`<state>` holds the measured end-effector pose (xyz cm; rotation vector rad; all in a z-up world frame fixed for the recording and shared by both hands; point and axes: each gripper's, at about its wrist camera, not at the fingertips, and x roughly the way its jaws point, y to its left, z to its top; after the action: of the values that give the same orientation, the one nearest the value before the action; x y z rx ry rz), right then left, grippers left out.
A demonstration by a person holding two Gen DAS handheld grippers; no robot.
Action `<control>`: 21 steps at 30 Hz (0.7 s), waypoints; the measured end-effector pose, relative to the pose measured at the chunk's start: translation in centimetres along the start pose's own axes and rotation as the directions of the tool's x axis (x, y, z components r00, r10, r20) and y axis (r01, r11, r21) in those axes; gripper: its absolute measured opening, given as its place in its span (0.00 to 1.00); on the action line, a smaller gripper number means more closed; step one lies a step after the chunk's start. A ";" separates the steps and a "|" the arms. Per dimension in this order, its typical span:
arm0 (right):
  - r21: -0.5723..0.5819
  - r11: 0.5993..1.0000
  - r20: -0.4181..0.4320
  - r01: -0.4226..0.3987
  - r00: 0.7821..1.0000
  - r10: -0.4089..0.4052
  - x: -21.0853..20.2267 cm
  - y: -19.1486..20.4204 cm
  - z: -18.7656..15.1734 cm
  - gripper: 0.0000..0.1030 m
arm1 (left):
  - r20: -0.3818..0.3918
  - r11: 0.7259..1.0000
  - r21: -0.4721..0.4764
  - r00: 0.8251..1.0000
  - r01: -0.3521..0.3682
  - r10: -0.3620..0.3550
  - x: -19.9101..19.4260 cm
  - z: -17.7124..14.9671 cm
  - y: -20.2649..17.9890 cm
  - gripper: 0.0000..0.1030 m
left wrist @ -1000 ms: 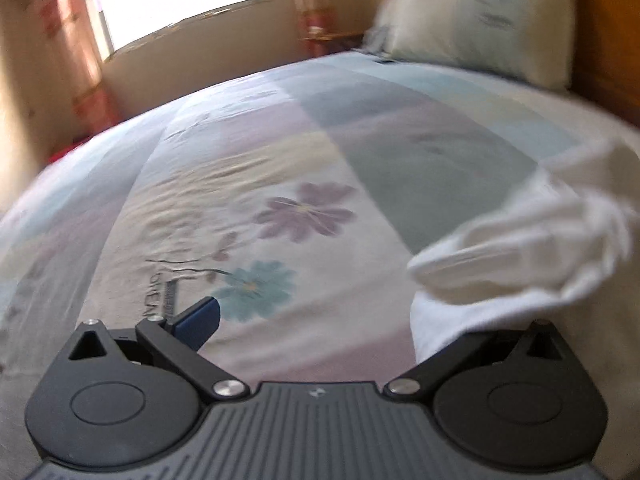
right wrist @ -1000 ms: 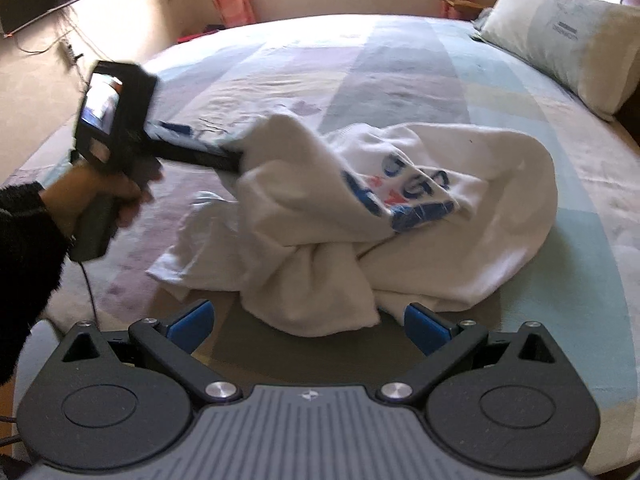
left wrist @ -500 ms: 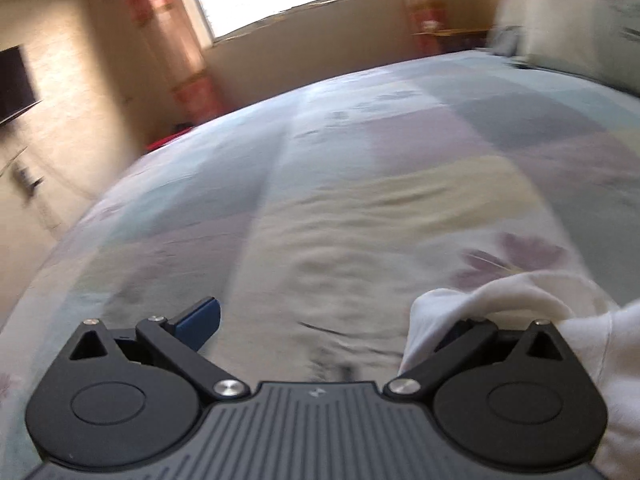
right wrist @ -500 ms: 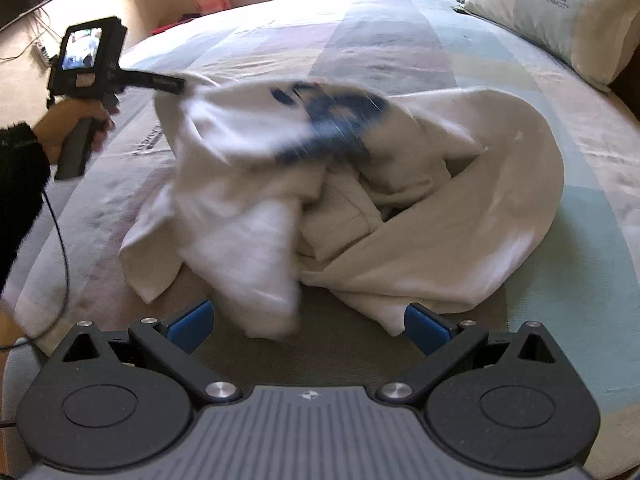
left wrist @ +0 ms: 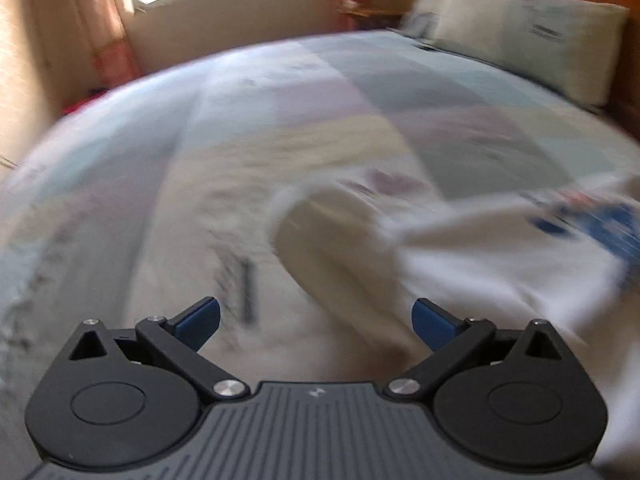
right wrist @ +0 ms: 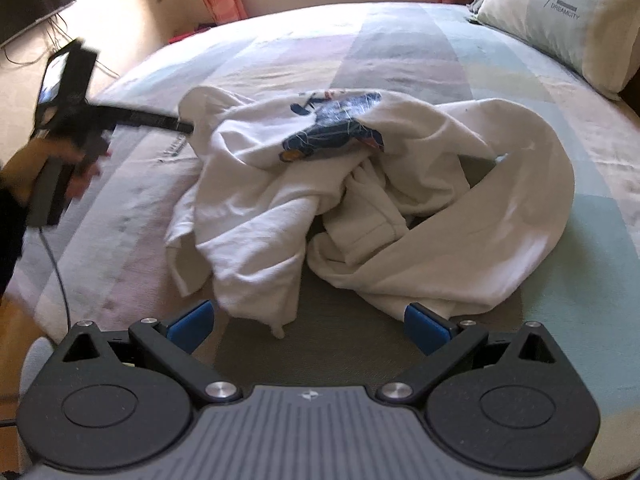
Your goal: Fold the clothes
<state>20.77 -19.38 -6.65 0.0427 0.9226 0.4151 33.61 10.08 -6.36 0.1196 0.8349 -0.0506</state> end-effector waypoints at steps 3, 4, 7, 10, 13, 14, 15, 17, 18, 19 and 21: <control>-0.004 1.000 0.012 -0.009 1.000 0.009 -0.9 0.3 -0.5 1.00 | -0.028 0.994 0.011 0.994 0.110 -0.109 -2.7 -2.3 -2.2 0.99; -0.006 1.000 0.015 -0.014 1.000 0.014 -1.1 0.5 -0.7 1.00 | -0.037 0.990 0.020 0.989 0.142 -0.141 -3.4 -3.0 -3.1 0.99; -0.015 1.000 0.028 -0.023 0.999 0.023 -2.2 1.0 -1.4 1.00 | -0.075 0.985 0.100 0.988 0.143 -0.136 -3.8 -4.8 -6.0 0.99; -0.021 1.000 0.050 -0.021 0.999 0.022 -3.6 1.2 -2.0 1.00 | -0.091 0.983 0.166 0.993 0.084 -0.070 -3.4 -6.1 -8.2 0.99; -0.003 1.000 0.067 -0.006 0.998 0.006 -4.7 0.9 -2.5 1.00 | -0.095 0.985 0.172 0.995 0.010 0.006 -2.2 -6.5 -8.9 0.99; 0.004 1.000 0.070 0.000 0.998 0.000 -5.0 0.7 -2.6 1.00 | -0.100 0.984 0.176 0.994 -0.020 0.038 -2.0 -6.7 -9.0 0.99; 0.010 1.000 0.073 0.005 0.997 -0.006 -5.2 0.6 -2.8 1.00 | -0.100 0.983 0.180 0.994 -0.020 0.038 -2.0 -6.8 -9.2 0.99; 0.022 1.000 0.069 0.014 0.997 -0.015 -5.4 0.3 -3.1 1.00 | -0.113 0.979 0.206 0.993 -0.006 0.030 -2.0 -7.2 -9.5 0.99; 0.028 0.999 0.062 0.017 0.998 -0.018 -5.2 0.2 -3.2 1.00 | -0.128 0.975 0.221 0.991 0.003 0.026 -1.9 -7.4 -9.6 0.99; 0.034 0.999 0.054 0.019 0.998 -0.021 -5.1 0.1 -3.4 1.00 | -0.136 0.973 0.232 0.991 0.010 0.022 -1.9 -7.5 -9.7 0.99; 0.037 0.999 0.043 0.025 0.999 -0.026 -4.7 0.2 -3.5 1.00 | -0.122 0.971 0.241 0.992 0.010 0.020 -2.0 -7.7 -9.7 0.99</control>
<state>15.46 -21.40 -5.16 0.0730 0.8867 0.3722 25.73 1.45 -10.83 0.3569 0.9506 -0.1413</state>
